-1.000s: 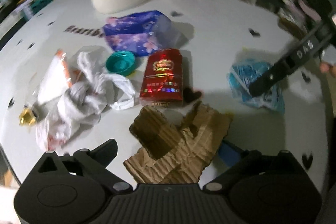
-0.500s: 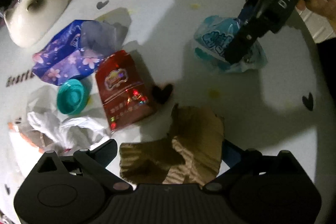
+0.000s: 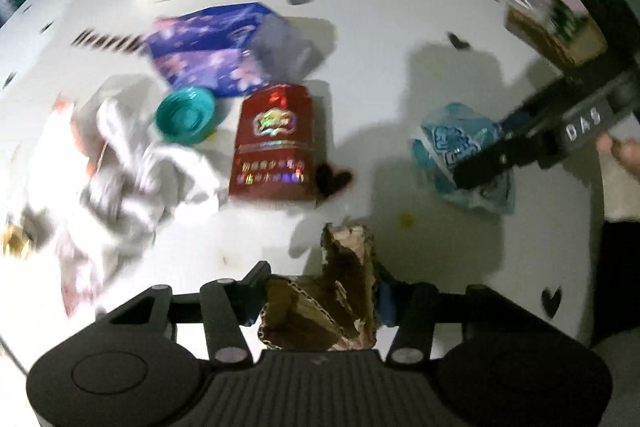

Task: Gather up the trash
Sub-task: 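Grasp the brown cardboard with the left tool while the right tool grasps the blue bag, then carry the cardboard and blue bag with both tools over the wastebasket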

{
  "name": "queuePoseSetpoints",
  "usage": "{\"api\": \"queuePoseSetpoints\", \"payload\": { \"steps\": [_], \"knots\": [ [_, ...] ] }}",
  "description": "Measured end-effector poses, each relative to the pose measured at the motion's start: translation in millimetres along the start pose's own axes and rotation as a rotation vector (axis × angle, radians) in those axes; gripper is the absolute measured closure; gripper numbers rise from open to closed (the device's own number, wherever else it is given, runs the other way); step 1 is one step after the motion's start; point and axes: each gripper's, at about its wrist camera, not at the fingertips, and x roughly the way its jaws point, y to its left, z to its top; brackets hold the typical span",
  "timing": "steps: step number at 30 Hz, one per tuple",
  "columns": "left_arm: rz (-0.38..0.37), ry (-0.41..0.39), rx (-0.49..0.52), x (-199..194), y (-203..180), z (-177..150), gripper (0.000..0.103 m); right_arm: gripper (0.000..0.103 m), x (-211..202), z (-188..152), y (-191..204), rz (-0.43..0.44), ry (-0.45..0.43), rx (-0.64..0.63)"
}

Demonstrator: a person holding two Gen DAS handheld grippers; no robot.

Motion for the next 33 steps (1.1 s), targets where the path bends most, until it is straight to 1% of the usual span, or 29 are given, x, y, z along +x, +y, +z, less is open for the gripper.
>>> {"api": "queuePoseSetpoints", "payload": {
  "steps": [8, 12, 18, 24, 30, 33],
  "knots": [
    [0.129, -0.108, -0.263, -30.8, -18.6, -25.3, 0.054, 0.044, -19.0, -3.8, 20.1, -0.002, -0.069, -0.119],
    [0.169, -0.167, -0.376, -50.0, -27.4, -32.9, 0.054, 0.044, -30.1, -5.9, 30.5, -0.001, -0.104, -0.183],
    [0.246, -0.258, -0.521, -81.2, -39.7, -44.5, 0.054, 0.044, -47.8, -9.6, 46.9, 0.006, -0.155, -0.279],
    [0.329, -0.34, -0.652, -113.0, -52.7, -63.5, 0.054, 0.044, -61.7, -14.4, 65.3, 0.024, -0.192, -0.368],
    [0.417, -0.385, -0.756, -134.7, -69.2, -83.2, 0.054, 0.044, -77.3, -20.0, 84.0, 0.04, -0.238, -0.444],
    [0.443, -0.413, -0.81, -145.8, -74.6, -92.9, 0.054, 0.044, -86.5, -23.0, 95.4, 0.044, -0.258, -0.479]
  ]
}}
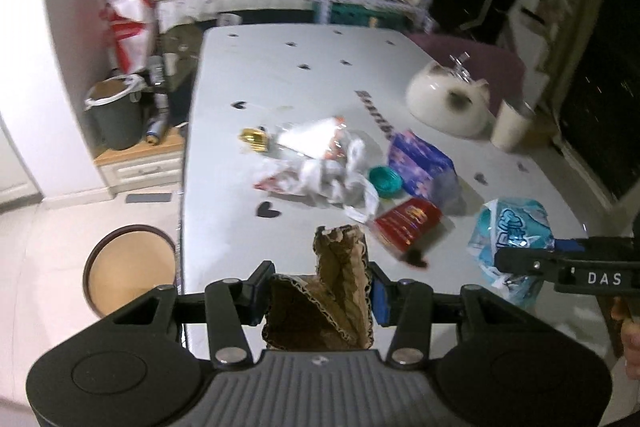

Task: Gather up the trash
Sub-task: 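Carry the cardboard and blue bag with both tools over the wastebasket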

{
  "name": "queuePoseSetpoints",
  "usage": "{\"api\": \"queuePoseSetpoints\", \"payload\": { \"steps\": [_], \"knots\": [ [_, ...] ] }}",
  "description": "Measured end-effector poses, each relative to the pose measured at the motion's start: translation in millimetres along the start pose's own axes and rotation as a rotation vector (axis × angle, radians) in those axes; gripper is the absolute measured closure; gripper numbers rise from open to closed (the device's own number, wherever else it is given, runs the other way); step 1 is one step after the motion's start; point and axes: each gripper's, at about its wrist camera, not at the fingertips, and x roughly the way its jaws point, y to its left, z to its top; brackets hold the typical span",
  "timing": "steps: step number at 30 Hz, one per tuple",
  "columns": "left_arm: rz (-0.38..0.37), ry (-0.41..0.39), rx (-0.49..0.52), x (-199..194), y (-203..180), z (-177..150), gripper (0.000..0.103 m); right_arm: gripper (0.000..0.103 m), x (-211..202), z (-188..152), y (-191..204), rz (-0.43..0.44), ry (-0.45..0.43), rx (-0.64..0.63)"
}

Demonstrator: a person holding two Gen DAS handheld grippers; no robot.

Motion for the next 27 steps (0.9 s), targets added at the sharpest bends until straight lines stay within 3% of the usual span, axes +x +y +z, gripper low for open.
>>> {"api": "queuePoseSetpoints", "payload": {
  "steps": [14, 27],
  "knots": [
    [0.116, -0.056, -0.117, -43.8, 44.7, -17.1, 0.054, 0.044, -3.9, 8.8, 59.8, 0.027, -0.027, -0.094],
    [0.092, -0.062, -0.139, -50.7, 145.3, -10.4, 0.054, 0.044, 21.4, 6.8, 148.5, -0.039, -0.034, -0.079]
  ]
}}
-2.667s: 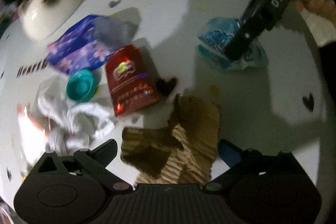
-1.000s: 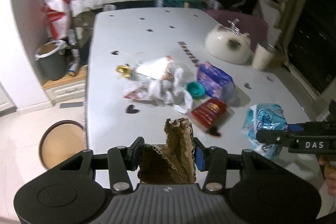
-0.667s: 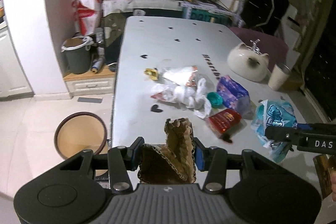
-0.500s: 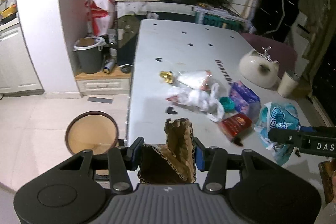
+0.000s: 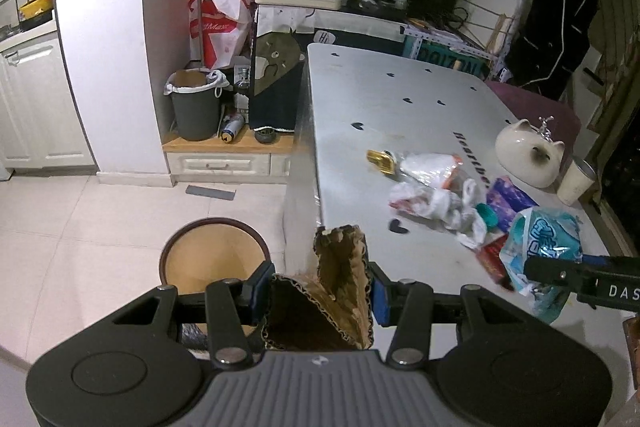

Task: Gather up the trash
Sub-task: 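Carry the cardboard and blue bag with both tools over the wastebasket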

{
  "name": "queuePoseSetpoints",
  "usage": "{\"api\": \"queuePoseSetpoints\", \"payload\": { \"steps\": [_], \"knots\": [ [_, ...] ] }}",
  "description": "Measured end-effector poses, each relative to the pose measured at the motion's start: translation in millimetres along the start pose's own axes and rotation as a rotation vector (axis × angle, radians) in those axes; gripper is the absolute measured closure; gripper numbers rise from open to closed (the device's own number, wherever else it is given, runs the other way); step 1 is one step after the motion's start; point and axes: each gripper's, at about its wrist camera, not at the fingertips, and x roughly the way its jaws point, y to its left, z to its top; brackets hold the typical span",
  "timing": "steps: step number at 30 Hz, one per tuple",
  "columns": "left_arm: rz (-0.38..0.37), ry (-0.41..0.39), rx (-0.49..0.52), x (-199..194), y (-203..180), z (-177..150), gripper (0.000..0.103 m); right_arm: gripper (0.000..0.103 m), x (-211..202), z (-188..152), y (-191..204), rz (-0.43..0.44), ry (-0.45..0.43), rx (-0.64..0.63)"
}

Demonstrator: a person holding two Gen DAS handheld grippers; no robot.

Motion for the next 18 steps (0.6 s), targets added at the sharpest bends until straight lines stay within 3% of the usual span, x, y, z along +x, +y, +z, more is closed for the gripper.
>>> {"api": "queuePoseSetpoints", "payload": {
  "steps": [11, 18],
  "knots": [
    [-0.058, 0.016, 0.021, 32.0, 86.5, 37.2, 0.054, 0.044, 42.5, 17.9, 75.1, -0.056, 0.02, 0.035],
    [-0.07, 0.056, 0.022, 64.0, 140.4, 57.1, 0.054, 0.044, 88.0, 39.4, 124.0, -0.038, 0.041, 0.052]
  ]
}}
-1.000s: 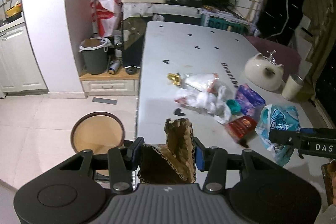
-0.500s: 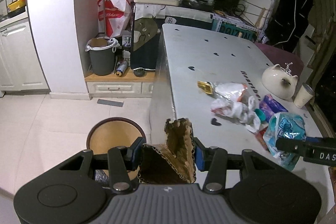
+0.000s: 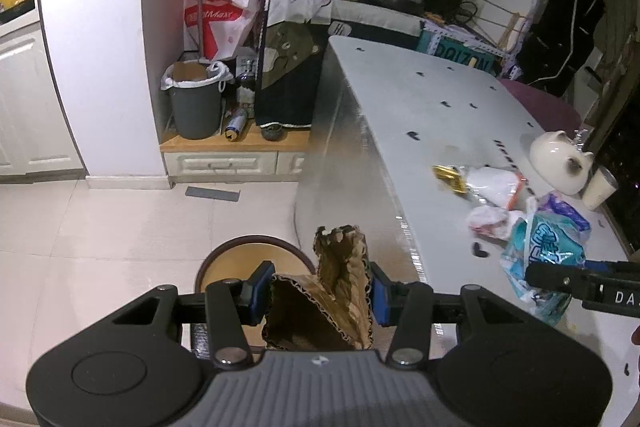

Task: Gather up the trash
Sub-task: 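Carry the cardboard and blue bag with both tools over the wastebasket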

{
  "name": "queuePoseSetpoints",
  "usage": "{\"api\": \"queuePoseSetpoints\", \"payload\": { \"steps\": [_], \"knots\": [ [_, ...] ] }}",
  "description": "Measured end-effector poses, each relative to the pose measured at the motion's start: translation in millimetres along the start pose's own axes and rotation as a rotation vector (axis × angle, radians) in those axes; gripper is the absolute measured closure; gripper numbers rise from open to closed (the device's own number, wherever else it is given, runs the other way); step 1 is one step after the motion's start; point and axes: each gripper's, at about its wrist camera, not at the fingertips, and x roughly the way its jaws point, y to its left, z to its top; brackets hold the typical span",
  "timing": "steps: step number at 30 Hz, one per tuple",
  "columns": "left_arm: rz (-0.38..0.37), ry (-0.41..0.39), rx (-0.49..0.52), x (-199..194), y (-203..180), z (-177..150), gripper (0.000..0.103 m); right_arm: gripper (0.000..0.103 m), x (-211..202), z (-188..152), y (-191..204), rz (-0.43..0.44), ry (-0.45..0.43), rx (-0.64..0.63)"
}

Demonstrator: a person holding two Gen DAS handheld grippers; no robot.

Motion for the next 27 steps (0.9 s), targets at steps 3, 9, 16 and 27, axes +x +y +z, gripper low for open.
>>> {"api": "queuePoseSetpoints", "payload": {
  "steps": [3, 9, 16, 27],
  "knots": [
    [0.002, 0.025, -0.017, 15.0, 23.4, 8.6, 0.054, 0.044, 23.5, 9.6, 23.6, 0.01, 0.02, -0.014],
    [-0.006, 0.086, -0.068, 57.1, 67.9, 25.7, 0.054, 0.044, 77.7, 30.7, 51.2, 0.038, 0.059, -0.012],
    [-0.013, 0.176, -0.091, 132.7, 103.5, 43.5, 0.053, 0.044, 156.4, 45.9, 56.2, 0.056, 0.13, 0.025],
    [-0.033, 0.328, -0.167, 258.1, 150.9, 27.6, 0.052, 0.043, 310.0, 23.8, 71.6, 0.067, 0.343, -0.005]
  ]
}}
